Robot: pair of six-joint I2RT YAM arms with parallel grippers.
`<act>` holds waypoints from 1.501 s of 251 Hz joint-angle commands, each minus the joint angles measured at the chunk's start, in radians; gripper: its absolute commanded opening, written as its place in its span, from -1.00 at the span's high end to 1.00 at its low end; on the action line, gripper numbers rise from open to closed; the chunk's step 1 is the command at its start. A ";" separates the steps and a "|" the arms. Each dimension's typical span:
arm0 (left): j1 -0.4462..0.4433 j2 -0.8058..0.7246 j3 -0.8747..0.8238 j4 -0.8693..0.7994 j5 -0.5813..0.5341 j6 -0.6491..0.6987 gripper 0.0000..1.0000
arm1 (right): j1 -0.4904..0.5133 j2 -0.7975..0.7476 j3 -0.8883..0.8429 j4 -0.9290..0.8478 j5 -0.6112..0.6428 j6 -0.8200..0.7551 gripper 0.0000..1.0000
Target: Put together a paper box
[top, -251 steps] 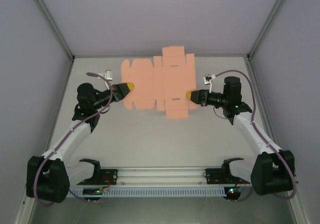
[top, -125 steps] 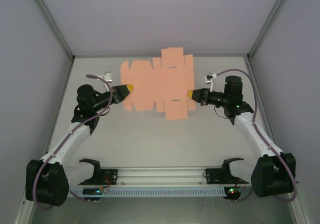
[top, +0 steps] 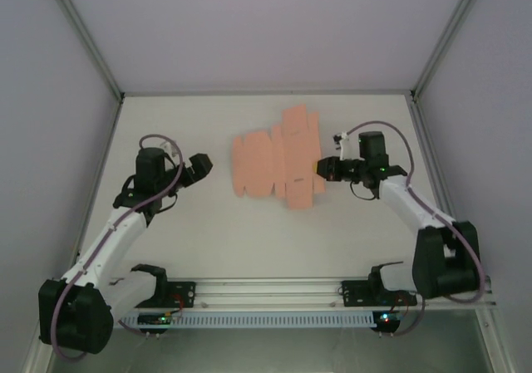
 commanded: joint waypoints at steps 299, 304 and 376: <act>-0.084 0.537 0.415 0.103 0.561 0.092 -0.88 | 0.559 0.253 0.115 0.387 1.008 -1.404 0.96; -0.088 0.538 0.411 0.106 0.560 0.091 -0.87 | 0.560 0.251 0.115 0.388 1.010 -1.404 0.96; -0.136 0.557 0.366 0.117 0.556 0.076 -0.70 | 0.566 0.239 0.108 0.428 1.041 -1.350 0.96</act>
